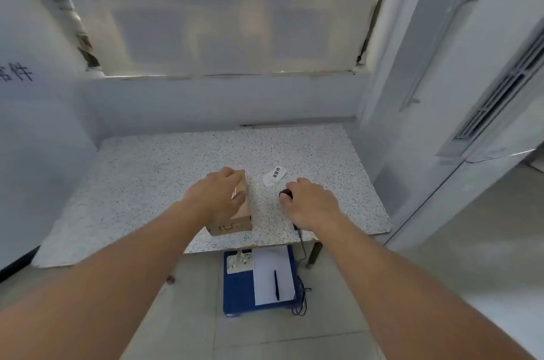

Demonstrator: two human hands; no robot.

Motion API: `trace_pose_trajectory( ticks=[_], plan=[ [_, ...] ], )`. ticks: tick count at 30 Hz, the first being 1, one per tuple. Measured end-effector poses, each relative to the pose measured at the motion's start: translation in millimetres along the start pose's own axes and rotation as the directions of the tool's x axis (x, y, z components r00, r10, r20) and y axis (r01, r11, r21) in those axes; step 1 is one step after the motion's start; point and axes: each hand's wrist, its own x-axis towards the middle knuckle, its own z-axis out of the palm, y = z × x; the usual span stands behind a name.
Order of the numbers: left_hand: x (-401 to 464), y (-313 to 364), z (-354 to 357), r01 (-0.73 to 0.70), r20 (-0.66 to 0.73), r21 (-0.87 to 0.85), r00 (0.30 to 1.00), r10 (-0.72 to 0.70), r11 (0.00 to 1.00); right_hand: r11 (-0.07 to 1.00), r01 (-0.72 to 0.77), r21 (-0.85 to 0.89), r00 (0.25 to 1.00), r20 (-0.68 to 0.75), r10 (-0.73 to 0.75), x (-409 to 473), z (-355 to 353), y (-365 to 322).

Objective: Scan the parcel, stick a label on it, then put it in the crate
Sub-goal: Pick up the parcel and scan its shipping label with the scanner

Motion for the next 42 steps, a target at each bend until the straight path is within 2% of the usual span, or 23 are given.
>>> trace_pose_trajectory(
  ticks=[6, 14, 23, 27, 29, 34, 39, 42],
  plan=[
    [46, -26, 48, 0.097, 0.085, -0.021, 0.992, -0.095, 0.995, 1.000, -0.005, -0.005, 0.998, 0.065, 0.005, 47, 45, 30],
    [93, -74, 118, 0.159, 0.095, -0.022, 0.983, -0.156, 0.987, 0.998, -0.062, 0.009, 0.996, 0.063, 0.061, 111, 108, 55],
    [104, -115, 188, 0.240, 0.111, -0.028, 0.965, -0.236, 0.970, 0.986, -0.162, 0.049, 0.985, 0.069, 0.159, 147, 186, 68],
    [105, -121, 204, 0.277, 0.092, -0.114, 0.959, -0.268, 0.954, 0.972, -0.187, 0.139, 0.981, 0.076, 0.178, 153, 208, 72],
    [108, -122, 209, 0.330, 0.092, -0.217, 0.944, -0.317, 0.919, 0.965, -0.197, 0.171, 0.980, 0.073, 0.187, 157, 215, 73],
    [113, -122, 216, 0.451, 0.158, -0.529, 0.885, -0.439, 0.719, 0.947, -0.239, 0.216, 0.970, 0.012, 0.242, 163, 228, 72],
    [120, -119, 219, 0.432, 0.106, -0.656, 0.864, -0.492, 0.619, 0.927, -0.262, 0.269, 0.952, -0.086, 0.294, 164, 231, 66],
    [127, -110, 217, 0.522, 0.134, -0.641, 0.799, -0.586, 0.564, 0.883, -0.289, 0.369, 0.935, -0.087, 0.343, 165, 228, 61]
  ],
)
